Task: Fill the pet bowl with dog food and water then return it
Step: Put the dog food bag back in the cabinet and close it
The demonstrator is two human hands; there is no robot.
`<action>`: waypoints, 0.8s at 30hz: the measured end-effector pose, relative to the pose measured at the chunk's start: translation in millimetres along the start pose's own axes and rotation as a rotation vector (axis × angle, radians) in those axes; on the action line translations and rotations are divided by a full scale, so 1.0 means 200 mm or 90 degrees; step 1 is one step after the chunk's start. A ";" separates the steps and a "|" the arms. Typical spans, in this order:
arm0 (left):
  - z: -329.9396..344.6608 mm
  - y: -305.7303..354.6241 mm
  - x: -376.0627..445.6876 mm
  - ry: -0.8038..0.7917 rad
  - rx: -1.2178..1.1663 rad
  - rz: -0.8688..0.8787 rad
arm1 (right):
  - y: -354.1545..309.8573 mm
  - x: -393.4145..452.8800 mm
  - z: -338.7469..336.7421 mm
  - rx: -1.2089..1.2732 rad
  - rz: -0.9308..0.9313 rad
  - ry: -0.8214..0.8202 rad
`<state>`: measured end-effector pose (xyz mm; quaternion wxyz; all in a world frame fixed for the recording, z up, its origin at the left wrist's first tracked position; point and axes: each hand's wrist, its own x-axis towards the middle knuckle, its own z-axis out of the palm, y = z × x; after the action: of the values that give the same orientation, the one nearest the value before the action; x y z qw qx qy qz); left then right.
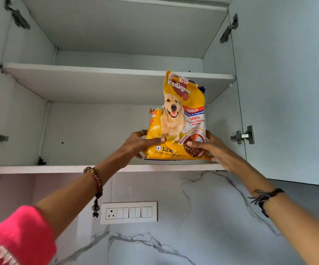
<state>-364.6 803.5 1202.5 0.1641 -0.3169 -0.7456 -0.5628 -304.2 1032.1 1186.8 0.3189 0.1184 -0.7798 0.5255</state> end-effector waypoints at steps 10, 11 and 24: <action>0.31 -0.12 0.49 -0.093 0.012 -0.011 | 0.23 0.37 -0.25 -0.033 0.044 0.020; 0.33 -0.13 0.53 -0.107 0.023 -0.015 | 0.26 0.41 -0.27 -0.031 0.059 0.022; 0.58 -0.35 0.94 -0.242 0.126 -0.121 | 0.62 0.75 -0.39 -0.166 0.174 -0.028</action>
<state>-538.5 955.1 1228.4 -0.0023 -0.3279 -0.8412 -0.4300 -454.3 1176.8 1206.4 0.2400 -0.0192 -0.8572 0.4553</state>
